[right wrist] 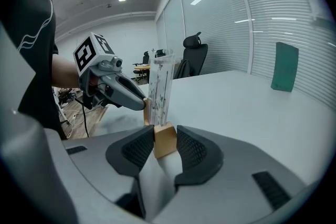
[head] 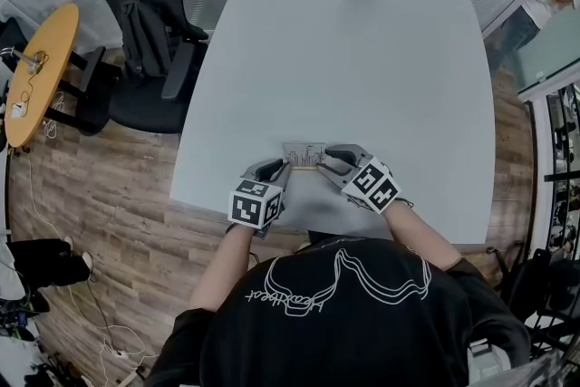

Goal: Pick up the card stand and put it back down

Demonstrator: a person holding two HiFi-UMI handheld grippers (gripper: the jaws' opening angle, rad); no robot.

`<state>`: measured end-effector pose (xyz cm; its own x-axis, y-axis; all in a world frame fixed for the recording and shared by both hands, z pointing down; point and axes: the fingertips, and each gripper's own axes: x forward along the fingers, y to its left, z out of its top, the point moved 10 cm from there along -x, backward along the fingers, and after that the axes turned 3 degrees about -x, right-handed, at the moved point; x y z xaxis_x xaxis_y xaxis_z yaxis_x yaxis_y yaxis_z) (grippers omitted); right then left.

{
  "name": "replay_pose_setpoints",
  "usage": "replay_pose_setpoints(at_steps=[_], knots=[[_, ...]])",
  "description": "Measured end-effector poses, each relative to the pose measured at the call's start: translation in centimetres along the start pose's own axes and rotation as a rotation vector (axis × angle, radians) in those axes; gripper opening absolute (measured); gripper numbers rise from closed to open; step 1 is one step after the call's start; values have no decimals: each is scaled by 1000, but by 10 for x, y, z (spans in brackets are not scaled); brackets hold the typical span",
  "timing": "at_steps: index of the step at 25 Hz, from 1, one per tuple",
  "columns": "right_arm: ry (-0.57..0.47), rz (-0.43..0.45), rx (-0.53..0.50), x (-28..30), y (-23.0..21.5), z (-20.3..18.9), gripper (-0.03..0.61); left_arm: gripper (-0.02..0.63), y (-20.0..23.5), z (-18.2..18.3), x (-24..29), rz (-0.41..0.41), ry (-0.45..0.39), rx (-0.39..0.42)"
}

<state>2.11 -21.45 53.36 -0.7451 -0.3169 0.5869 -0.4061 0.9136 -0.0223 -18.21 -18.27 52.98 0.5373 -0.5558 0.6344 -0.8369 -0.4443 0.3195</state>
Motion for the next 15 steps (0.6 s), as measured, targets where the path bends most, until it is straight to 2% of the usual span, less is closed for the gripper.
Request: replay_pose_setpoints(at_steps=[15], knots=[[10, 0, 21, 8, 0, -9, 146, 66, 4, -5, 6, -9, 9, -1]])
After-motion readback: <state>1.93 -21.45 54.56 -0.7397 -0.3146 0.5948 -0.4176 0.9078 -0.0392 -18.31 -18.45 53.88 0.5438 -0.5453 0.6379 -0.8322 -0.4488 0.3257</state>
